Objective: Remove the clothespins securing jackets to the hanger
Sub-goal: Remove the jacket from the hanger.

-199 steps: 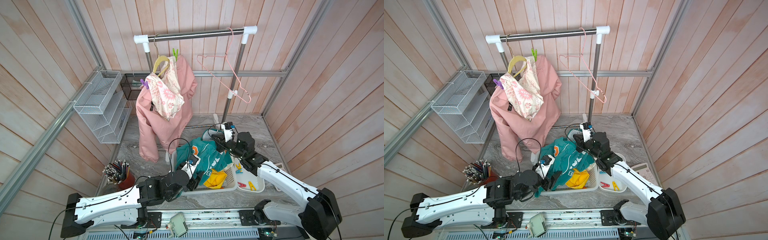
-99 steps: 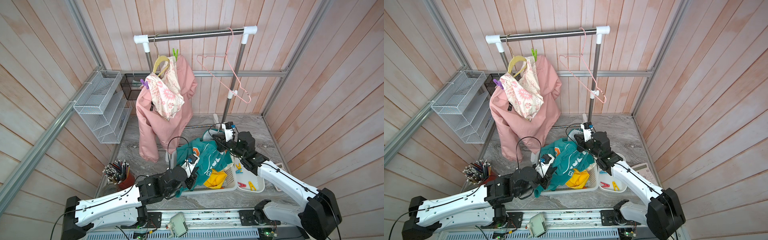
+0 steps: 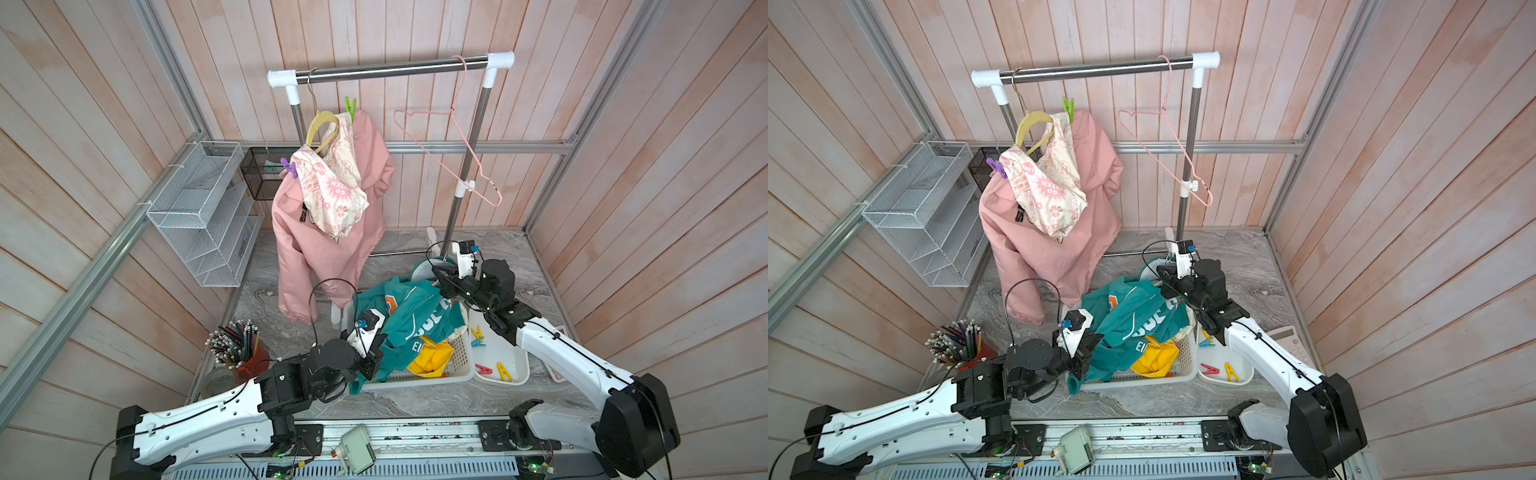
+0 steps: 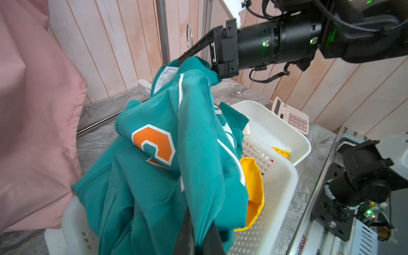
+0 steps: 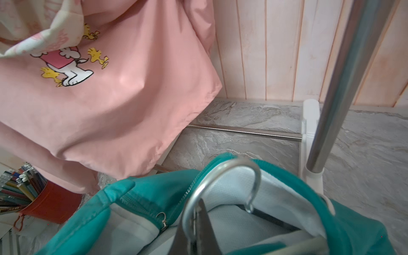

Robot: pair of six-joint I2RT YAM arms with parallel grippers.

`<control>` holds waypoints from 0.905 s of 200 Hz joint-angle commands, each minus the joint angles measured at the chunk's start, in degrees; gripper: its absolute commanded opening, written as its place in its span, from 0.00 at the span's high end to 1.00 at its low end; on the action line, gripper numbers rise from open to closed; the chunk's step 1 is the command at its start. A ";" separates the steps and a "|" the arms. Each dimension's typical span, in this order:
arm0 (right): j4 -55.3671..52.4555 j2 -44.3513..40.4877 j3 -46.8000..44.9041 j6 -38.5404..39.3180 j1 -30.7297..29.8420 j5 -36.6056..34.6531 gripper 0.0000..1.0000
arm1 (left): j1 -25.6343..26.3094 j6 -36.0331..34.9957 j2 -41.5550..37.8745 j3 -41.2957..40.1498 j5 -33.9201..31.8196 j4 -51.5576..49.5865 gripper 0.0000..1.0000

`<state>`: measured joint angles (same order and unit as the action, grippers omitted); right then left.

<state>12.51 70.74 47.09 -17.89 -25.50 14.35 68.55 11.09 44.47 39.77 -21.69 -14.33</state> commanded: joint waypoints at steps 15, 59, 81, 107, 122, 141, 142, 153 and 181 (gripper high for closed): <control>-0.49 1.07 2.20 -0.72 2.11 -3.14 1.00 | 0.14 0.72 -4.33 -3.29 -1.08 1.72 1.00; 0.81 1.06 2.46 -2.66 2.13 -0.73 1.00 | 0.17 1.43 -0.92 -3.30 -2.41 -0.04 1.00; 0.71 0.64 2.32 -2.42 1.92 -0.38 1.00 | 0.13 1.59 -0.16 -2.14 -4.47 -0.03 0.76; 0.80 -0.05 1.52 -1.98 1.60 -0.51 1.00 | 0.11 -1.85 -2.10 -1.38 -4.23 3.45 0.41; 0.90 -0.16 1.35 -1.65 1.24 -0.47 1.00 | 0.09 -3.60 -2.09 -0.09 -5.02 4.15 0.31; 1.14 0.08 1.35 -1.48 0.81 -0.17 1.00 | -0.02 -5.10 -0.61 2.15 -4.81 3.47 0.27; 1.13 0.09 1.39 -1.51 0.80 -0.14 1.00 | -0.01 -5.15 -0.44 2.24 -4.74 3.41 0.27; 1.30 0.31 1.42 -1.53 0.67 -0.03 1.00 | -0.22 -5.72 0.88 3.51 -4.50 2.55 0.26; 1.36 0.76 1.81 -1.38 0.16 0.00 1.00 | -1.82 -6.28 3.64 5.13 -1.91 1.85 0.25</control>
<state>12.36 71.26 47.27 -19.49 -24.86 15.29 68.16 6.63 46.37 43.13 -25.52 -12.10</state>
